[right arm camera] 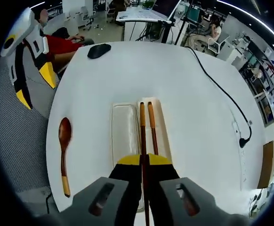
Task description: Arrange the utensils inside the cutlery case until each visible utensil rests in its matching compartment.
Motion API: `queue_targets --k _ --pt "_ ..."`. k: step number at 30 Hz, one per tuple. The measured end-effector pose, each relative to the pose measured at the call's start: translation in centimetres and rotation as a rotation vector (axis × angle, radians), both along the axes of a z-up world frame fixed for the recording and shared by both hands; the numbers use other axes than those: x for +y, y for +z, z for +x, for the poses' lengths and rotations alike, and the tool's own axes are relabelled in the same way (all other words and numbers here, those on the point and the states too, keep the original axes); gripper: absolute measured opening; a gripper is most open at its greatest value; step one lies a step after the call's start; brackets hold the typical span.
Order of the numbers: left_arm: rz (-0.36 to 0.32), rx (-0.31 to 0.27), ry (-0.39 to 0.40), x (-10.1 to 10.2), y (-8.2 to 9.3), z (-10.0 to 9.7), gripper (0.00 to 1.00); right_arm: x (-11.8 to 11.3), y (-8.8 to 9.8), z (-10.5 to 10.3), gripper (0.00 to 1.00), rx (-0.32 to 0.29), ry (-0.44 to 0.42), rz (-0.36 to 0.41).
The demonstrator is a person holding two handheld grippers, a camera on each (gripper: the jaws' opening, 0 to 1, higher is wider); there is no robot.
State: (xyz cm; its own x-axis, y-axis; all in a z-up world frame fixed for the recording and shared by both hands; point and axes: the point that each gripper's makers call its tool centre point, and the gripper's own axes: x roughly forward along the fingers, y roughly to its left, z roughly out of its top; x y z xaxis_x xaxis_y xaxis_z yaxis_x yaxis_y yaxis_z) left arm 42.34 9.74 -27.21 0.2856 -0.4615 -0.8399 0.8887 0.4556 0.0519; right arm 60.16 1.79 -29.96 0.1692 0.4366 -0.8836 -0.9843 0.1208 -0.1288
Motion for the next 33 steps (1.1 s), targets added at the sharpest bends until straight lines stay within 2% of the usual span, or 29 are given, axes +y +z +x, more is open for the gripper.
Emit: queue_targets --k 22,26,33 --pt "0.007 0.022 0.008 0.1 -0.5 -0.1 0.44 0.1 -2.1 1.3 0.0 0.024 0.018 -0.039" --pt "0.011 0.026 0.009 0.2 -0.7 -0.2 0.44 0.2 -2.5 1.6 0.0 0.06 0.002 -0.024" --pt "0.013 0.036 0.008 0.3 -0.9 -0.3 0.44 0.2 -3.3 2.0 0.0 0.057 0.018 -0.047"
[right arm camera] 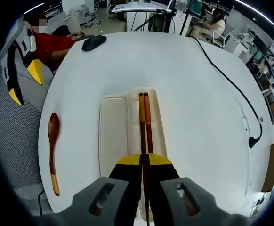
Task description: Arrange the utensils inside the cutlery case until each visible utensil rests in its matching compartment.
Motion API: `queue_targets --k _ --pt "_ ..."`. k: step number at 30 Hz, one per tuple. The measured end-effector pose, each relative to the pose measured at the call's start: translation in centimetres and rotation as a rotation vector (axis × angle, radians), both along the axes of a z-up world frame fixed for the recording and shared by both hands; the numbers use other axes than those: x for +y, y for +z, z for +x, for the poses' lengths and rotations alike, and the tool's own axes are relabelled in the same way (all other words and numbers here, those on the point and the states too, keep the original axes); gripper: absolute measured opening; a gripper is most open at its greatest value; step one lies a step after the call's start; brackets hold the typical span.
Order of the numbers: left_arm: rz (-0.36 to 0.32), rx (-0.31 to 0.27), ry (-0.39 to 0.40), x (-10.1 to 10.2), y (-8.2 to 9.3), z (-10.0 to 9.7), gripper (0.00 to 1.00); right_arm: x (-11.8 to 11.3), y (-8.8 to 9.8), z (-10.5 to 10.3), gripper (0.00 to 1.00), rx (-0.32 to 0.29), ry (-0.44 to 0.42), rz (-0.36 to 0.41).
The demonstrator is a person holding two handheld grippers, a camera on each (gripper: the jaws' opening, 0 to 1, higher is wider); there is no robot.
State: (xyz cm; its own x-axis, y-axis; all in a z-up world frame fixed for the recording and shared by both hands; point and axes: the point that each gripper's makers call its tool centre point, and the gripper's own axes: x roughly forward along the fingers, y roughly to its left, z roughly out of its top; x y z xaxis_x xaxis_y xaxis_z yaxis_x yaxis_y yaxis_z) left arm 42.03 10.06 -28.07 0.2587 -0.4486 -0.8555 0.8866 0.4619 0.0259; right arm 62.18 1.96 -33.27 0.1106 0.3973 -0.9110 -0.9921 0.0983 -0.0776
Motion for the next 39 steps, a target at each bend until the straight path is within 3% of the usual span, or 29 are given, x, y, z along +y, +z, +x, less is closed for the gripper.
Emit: queue_targets --k 26,39 --pt "0.01 0.013 -0.001 0.1 -0.3 -0.1 0.44 -0.4 -2.0 0.1 0.0 0.01 0.006 -0.032" --pt "0.017 0.013 -0.007 0.2 -0.3 -0.1 0.44 -0.7 -0.5 0.2 0.01 -0.006 -0.037 -0.005"
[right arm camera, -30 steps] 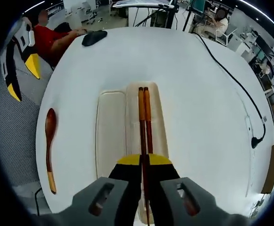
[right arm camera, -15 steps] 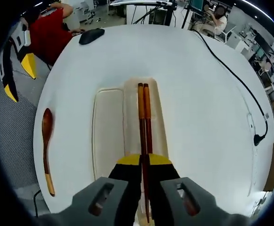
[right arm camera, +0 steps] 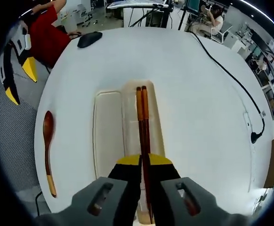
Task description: Arrange the utensils inside the cutlery case until each visible utensil rests in its matching compartment.
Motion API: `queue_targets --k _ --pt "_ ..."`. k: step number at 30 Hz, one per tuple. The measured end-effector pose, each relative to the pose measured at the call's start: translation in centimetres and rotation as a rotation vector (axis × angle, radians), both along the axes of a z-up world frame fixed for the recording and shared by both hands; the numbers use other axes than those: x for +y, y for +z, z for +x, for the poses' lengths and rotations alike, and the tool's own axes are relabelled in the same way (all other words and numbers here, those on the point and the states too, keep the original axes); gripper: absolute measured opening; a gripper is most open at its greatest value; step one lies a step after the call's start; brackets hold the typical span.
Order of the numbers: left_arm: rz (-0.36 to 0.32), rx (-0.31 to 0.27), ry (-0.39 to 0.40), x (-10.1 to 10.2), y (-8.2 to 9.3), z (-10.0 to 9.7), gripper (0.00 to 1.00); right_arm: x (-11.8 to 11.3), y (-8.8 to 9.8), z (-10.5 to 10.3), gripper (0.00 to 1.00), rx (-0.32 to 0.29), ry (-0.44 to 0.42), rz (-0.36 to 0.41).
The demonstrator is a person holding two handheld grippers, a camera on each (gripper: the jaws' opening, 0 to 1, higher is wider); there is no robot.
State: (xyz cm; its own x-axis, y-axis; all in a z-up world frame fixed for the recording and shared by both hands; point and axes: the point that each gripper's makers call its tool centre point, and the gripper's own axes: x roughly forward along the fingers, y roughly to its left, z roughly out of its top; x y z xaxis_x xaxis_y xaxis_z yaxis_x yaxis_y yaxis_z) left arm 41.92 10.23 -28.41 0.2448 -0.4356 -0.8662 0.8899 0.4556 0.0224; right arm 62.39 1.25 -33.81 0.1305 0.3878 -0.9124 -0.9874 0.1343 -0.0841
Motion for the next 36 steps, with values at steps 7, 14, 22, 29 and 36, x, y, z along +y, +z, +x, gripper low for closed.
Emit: queue_targets --k 7,14,22,29,36 --pt "0.002 -0.004 -0.005 0.0 0.0 0.0 0.44 -0.6 1.1 0.6 0.07 -0.031 -0.048 0.021" --pt "-0.003 -0.012 -0.007 -0.1 0.2 0.0 0.44 -1.0 2.6 0.6 0.21 -0.062 -0.073 0.07" --pt "-0.007 -0.024 -0.005 -0.2 0.5 0.1 0.44 -1.8 4.0 0.4 0.32 -0.089 -0.137 0.102" --pt "-0.01 -0.027 -0.007 -0.4 0.5 0.1 0.44 -2.5 5.3 -0.5 0.36 -0.099 -0.163 0.137" --pt "-0.015 -0.039 -0.007 -0.5 0.7 0.3 0.45 -3.1 6.7 -1.5 0.42 -0.116 -0.206 0.184"
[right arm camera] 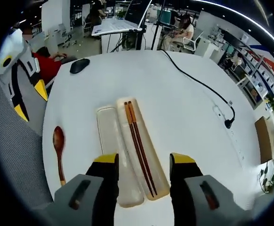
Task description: Arrange the utensils inside the cutlery case until each visible utensil rests in its matching compartment.
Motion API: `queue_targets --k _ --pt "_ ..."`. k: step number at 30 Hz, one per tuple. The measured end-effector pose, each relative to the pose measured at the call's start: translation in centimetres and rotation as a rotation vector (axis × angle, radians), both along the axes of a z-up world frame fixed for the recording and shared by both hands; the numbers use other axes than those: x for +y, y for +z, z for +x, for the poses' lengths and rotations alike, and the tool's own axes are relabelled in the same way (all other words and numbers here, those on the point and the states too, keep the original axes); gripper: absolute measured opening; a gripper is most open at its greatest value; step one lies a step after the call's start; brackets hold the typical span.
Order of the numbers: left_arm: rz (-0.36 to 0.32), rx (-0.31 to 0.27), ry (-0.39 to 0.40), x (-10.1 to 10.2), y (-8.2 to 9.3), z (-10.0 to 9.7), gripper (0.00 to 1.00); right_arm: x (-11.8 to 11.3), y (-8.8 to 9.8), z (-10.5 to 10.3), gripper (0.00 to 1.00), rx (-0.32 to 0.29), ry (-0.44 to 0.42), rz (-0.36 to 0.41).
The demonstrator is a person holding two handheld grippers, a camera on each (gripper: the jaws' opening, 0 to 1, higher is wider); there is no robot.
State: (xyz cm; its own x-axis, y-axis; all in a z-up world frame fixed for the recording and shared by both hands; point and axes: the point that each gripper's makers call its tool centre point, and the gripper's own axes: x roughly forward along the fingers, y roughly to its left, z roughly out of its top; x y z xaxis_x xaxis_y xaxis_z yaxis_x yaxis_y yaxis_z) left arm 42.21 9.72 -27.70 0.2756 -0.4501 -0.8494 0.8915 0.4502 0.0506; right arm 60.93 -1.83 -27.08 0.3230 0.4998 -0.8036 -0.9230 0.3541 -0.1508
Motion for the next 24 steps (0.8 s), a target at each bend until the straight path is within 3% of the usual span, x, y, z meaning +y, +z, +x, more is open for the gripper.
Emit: queue_targets --k 6,11,24 --pt "-0.004 -0.011 0.001 0.0 0.2 0.1 0.45 -0.4 1.1 -0.9 0.44 -0.015 -0.028 0.038" --pt "-0.004 -0.015 -0.004 -0.1 0.3 0.1 0.45 -1.8 1.0 -1.6 0.47 -0.034 -0.053 0.018" --pt "-0.009 -0.026 0.006 -0.1 0.7 0.3 0.44 -3.3 0.7 -3.7 0.5 0.006 -0.124 0.058"
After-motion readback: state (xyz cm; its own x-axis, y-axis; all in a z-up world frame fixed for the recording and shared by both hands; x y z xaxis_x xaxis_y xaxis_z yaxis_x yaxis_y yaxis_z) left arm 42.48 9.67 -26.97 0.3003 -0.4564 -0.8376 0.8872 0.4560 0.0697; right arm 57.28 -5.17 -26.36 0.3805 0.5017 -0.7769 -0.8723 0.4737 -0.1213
